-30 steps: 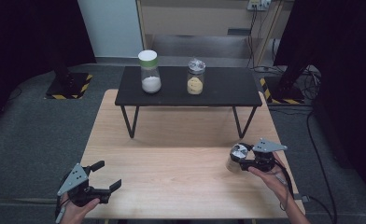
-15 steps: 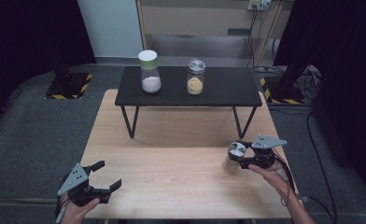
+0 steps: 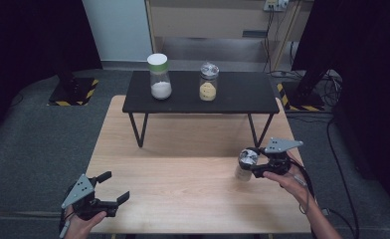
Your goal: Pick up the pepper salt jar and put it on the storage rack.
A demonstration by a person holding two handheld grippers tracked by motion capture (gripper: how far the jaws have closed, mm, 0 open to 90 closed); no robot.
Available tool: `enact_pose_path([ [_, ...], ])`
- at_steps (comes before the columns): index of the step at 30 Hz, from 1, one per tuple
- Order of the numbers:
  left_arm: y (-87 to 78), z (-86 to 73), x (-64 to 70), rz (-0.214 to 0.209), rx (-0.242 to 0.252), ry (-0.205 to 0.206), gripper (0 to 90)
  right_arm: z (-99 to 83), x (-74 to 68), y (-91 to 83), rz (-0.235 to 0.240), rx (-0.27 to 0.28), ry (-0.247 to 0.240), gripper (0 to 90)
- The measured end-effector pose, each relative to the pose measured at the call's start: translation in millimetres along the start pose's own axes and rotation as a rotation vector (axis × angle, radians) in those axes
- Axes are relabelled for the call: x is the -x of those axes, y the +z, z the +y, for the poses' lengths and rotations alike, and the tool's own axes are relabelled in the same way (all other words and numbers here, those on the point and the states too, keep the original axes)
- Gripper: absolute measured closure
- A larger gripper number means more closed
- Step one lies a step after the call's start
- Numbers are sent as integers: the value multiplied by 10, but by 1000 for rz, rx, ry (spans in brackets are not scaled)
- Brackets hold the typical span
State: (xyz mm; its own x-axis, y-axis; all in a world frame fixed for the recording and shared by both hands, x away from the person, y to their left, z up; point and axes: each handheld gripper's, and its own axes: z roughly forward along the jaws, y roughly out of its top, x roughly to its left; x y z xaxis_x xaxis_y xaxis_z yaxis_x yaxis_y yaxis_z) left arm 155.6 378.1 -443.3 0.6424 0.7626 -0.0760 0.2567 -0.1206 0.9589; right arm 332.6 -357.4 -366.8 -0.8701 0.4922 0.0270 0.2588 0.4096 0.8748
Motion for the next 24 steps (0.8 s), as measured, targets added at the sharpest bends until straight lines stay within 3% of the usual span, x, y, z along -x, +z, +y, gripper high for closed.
enact_pose_path([
  [10,1,-3,-4,-2,2,-1,15,232,61,-72,31,4,-2,354],
  [24,5,-4,-6,-4,1,0,16,647,83,-161,12,9,13,355],
])
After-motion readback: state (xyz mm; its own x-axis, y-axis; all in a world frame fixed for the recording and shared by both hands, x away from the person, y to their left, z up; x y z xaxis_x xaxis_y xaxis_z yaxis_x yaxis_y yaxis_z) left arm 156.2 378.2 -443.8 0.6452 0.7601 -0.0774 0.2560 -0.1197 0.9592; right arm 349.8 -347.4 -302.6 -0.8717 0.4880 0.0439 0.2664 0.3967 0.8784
